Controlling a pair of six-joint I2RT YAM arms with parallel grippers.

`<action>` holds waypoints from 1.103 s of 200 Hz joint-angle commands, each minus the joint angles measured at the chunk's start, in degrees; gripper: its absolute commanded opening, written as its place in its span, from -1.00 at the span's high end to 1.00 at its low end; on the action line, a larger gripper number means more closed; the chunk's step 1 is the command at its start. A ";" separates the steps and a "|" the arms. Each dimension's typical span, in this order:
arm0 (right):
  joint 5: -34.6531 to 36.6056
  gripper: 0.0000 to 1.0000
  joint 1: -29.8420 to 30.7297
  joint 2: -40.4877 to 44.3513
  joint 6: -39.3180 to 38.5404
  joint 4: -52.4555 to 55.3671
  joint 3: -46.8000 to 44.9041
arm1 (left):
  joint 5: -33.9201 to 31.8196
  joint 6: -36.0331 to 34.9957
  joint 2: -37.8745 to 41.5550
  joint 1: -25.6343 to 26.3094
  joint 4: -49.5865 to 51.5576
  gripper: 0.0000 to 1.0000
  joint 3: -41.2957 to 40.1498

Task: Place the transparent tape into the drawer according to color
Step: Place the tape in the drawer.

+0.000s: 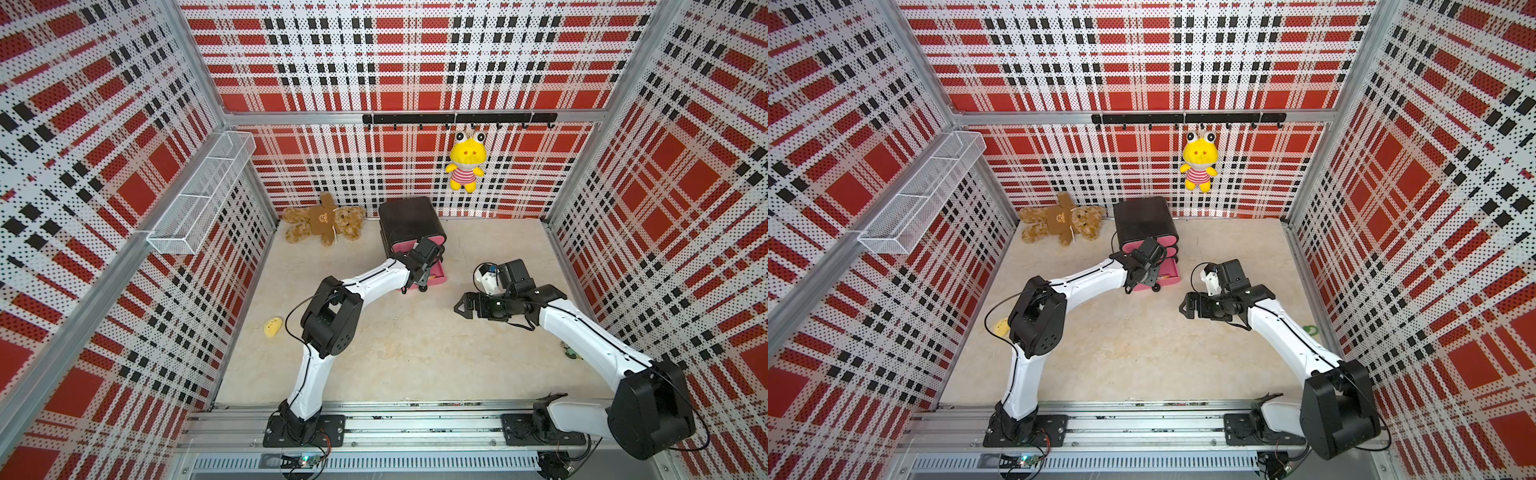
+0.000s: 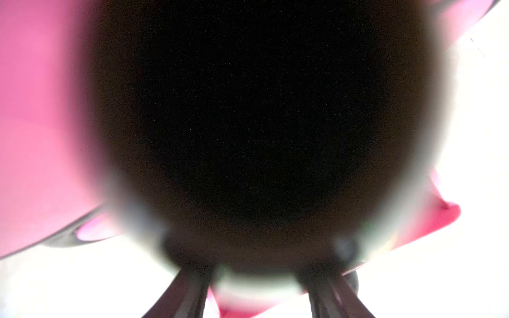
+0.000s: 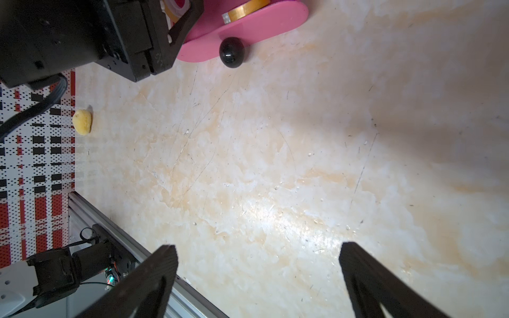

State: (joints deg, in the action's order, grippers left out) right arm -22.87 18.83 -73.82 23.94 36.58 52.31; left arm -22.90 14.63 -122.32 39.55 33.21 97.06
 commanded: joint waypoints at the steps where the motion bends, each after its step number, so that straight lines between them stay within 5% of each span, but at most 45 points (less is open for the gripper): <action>1: 0.37 -1.00 -0.55 1.22 0.31 0.47 0.24 | -0.79 -0.39 0.67 -0.47 -0.08 -0.33 -1.24; 34: 0.37 -1.00 -0.52 1.33 0.18 0.68 0.42 | -1.32 -0.31 1.03 -0.53 -0.08 -0.85 -1.68; 55: 0.46 -1.00 -0.55 1.42 0.14 0.78 0.33 | -1.54 -0.14 1.29 -0.44 -0.08 -1.00 -1.63; 220: 2.26 -1.00 2.43 -7.80 1.41 -7.01 2.13 | 0.99 -0.65 18.91 2.64 1.07 -0.98 -5.55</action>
State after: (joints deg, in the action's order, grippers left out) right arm -21.71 20.05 -80.53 24.80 32.23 52.84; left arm -23.55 14.48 -106.74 42.19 33.89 93.36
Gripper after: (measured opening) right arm 0.999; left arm 0.992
